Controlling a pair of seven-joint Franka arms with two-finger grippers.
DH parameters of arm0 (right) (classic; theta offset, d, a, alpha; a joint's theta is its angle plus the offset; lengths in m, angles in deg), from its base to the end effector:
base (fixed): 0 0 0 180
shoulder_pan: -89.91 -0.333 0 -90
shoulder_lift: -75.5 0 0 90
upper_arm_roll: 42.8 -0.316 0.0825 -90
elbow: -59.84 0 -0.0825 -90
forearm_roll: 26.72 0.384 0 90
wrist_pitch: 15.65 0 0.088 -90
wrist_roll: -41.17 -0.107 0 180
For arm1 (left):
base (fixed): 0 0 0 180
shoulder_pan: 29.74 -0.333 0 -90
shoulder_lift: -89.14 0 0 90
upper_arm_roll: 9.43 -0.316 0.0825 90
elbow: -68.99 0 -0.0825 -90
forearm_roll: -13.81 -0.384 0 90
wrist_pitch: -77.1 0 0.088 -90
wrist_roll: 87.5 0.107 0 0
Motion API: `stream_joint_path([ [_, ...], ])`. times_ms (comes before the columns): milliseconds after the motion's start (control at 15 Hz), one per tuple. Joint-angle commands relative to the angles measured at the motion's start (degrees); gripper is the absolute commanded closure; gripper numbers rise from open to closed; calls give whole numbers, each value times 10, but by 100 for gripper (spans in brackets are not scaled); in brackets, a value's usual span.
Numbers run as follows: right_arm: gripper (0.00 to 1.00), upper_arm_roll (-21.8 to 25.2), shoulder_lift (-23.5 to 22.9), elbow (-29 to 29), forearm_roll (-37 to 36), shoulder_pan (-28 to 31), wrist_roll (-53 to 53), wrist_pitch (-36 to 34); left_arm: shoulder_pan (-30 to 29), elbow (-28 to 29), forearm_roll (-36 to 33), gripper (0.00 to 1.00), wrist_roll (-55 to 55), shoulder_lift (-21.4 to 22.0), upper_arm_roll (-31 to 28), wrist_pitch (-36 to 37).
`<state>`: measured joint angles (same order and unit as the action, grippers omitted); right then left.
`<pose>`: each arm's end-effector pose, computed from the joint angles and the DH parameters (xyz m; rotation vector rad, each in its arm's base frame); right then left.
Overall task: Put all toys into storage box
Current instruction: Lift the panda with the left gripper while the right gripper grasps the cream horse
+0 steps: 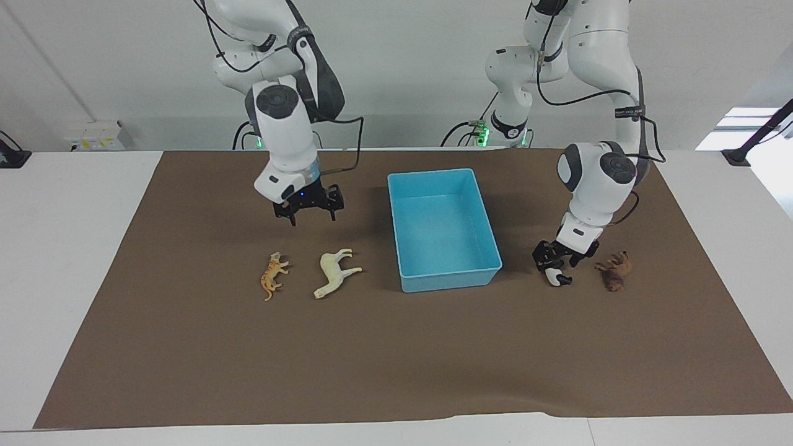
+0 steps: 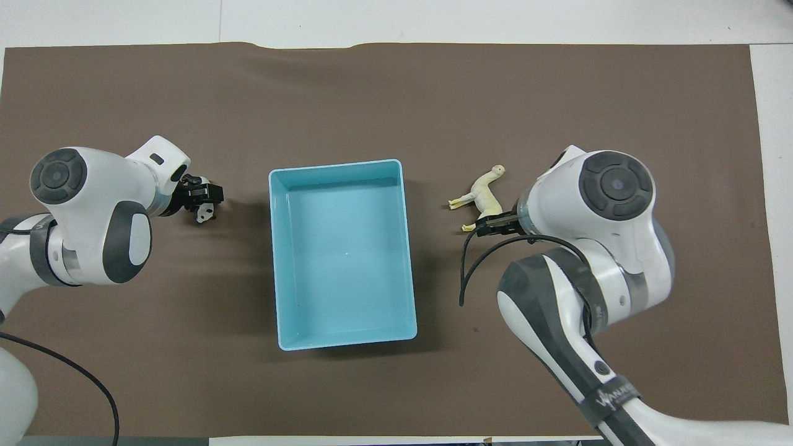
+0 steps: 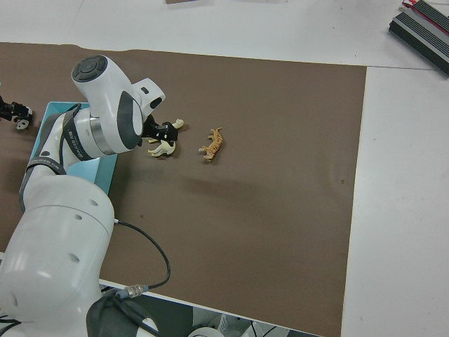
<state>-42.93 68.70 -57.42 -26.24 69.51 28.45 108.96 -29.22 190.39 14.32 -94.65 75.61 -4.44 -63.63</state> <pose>0.5362 0.2011 0.3841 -3.1252 -0.2059 -0.0112 0.5800 -0.0550 0.3111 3.1000 0.0599 0.1529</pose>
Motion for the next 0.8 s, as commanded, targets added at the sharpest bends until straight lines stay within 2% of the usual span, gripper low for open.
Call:
stream_joint_path([
  [0,0,4,-20,1,-10,-3,-3,12,7,10,4,20,7,2,-7,-13],
  [67,0,4,-20,-2,-10,-7,-3,15,7,11,4,25,7,2,-7,-13],
  [267,0,4,-42,-1,-9,-6,-6,57,7,11,4,57,7,2,-7,-10],
  [333,0,5,-53,-1,-9,-8,-12,68,7,11,4,63,7,2,-7,-10],
  [467,0,5,-79,16,-10,-9,-16,85,7,11,4,68,7,2,-7,-9],
  [667,0,5,-100,30,-25,-10,-27,87,10,-2,4,68,-14,3,-6,1],
  [733,0,5,-102,32,-36,-9,-34,87,25,-24,4,68,-46,10,-6,28],
])
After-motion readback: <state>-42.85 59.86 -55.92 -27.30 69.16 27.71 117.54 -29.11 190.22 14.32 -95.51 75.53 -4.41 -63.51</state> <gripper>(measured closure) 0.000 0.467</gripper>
